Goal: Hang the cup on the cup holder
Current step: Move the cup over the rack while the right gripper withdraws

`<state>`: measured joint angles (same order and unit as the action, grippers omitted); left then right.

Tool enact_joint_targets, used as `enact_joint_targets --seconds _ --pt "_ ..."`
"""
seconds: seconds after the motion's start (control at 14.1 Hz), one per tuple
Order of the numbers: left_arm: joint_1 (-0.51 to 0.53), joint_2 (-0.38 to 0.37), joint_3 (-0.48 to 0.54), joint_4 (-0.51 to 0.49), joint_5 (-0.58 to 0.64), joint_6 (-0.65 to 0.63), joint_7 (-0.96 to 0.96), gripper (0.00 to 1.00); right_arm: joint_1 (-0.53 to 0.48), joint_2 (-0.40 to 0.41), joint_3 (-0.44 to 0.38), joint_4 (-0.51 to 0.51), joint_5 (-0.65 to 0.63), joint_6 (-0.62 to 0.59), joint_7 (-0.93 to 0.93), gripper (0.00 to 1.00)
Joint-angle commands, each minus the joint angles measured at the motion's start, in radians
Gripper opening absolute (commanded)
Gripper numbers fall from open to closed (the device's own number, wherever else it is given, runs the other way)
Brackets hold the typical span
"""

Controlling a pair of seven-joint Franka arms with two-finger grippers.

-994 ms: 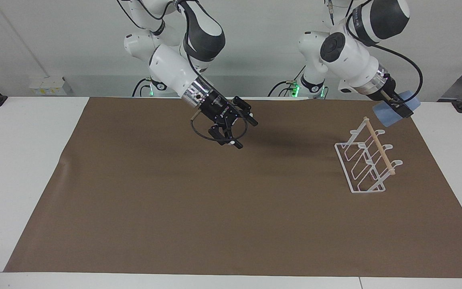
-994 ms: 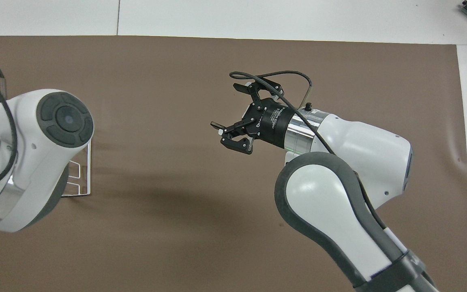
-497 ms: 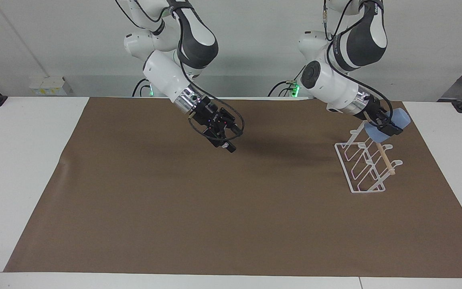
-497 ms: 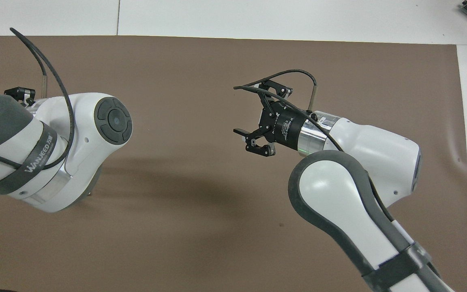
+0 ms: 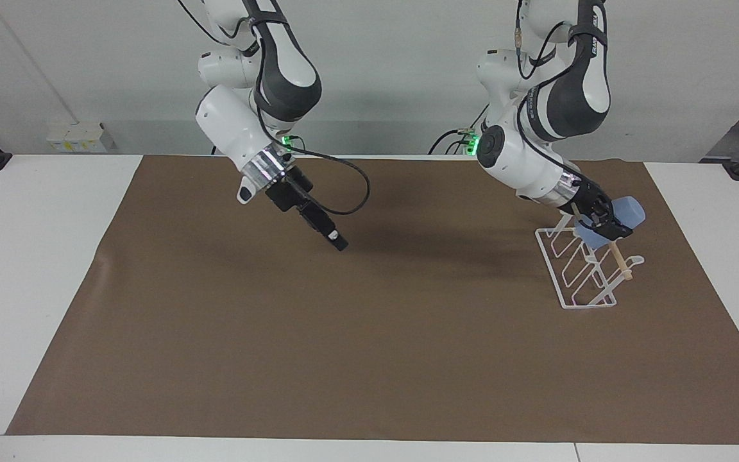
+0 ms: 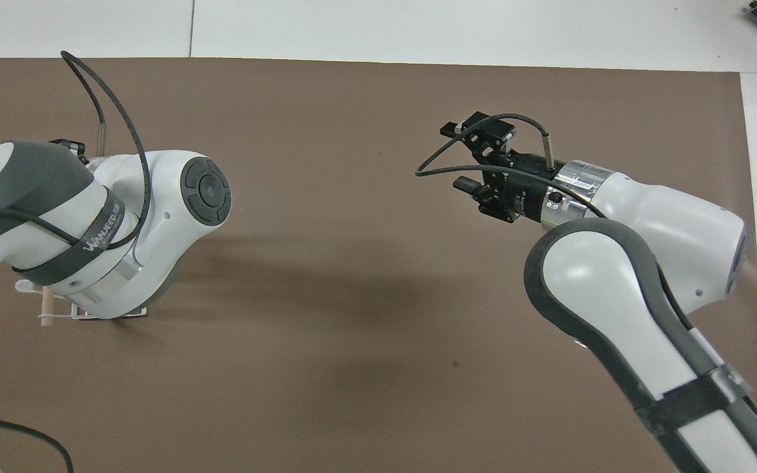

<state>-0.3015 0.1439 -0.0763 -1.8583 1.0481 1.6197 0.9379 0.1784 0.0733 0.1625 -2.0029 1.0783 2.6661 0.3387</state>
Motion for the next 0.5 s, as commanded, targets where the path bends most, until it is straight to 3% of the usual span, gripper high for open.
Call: enact_joint_targets --seconds 0.0,0.21,0.43 --pt "0.019 0.04 0.003 0.03 0.035 0.038 -0.011 0.0 -0.077 -0.015 0.006 -0.017 -0.171 -0.064 -0.2 1.0" --pt "0.021 0.085 0.006 0.067 0.05 0.046 -0.011 0.0 -0.172 -0.001 0.008 0.019 -0.572 -0.173 -0.3 1.0" --pt "0.05 0.109 0.007 0.068 0.067 0.091 -0.02 0.0 -0.212 0.0 0.008 0.03 -0.875 -0.222 -0.377 1.0"
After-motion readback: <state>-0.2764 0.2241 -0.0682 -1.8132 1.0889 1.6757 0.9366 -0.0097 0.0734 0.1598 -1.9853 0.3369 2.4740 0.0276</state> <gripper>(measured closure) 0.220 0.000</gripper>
